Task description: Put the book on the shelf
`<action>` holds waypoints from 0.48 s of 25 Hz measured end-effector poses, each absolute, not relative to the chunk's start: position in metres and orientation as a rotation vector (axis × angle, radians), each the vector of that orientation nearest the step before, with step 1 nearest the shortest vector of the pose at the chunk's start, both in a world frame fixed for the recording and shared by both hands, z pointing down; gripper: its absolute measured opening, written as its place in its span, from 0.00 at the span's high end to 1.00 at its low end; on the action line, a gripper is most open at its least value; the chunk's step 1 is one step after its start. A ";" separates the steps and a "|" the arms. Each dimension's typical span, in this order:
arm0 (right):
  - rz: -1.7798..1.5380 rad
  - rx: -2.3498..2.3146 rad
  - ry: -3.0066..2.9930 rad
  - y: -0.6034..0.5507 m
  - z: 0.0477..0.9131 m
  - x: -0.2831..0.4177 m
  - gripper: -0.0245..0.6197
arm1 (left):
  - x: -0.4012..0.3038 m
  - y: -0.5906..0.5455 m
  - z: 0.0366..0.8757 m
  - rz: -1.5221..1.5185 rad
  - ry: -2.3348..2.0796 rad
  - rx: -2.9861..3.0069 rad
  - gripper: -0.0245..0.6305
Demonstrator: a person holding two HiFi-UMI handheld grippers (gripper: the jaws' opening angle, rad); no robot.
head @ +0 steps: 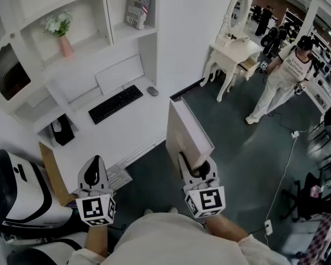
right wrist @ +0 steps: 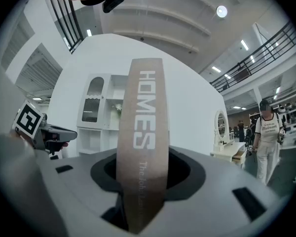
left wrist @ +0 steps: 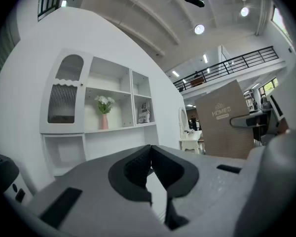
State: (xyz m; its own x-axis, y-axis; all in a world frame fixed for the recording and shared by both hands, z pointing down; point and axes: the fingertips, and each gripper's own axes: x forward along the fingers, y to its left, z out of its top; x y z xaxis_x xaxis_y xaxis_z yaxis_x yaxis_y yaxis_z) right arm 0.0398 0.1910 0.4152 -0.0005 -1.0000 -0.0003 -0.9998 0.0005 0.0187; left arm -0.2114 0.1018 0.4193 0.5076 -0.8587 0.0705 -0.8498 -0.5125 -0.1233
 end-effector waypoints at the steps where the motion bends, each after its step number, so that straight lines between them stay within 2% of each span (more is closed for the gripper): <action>1: -0.021 2.210 -2.214 0.191 0.416 0.040 0.69 | -0.211 0.102 0.420 -0.191 1.513 -2.664 0.96; 12: 0.003 2.192 -2.235 0.189 0.422 0.052 0.68 | -0.199 0.106 0.423 -0.209 1.534 -2.652 0.96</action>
State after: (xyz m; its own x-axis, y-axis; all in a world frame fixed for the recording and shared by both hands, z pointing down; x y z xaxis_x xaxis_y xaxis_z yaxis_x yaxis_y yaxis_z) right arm 0.0517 0.1894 0.4217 -0.0192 -0.9998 0.0097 -0.9998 0.0193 0.0066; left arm -0.1987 0.1061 0.4228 0.4923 -0.8665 0.0820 -0.8569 -0.4991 -0.1292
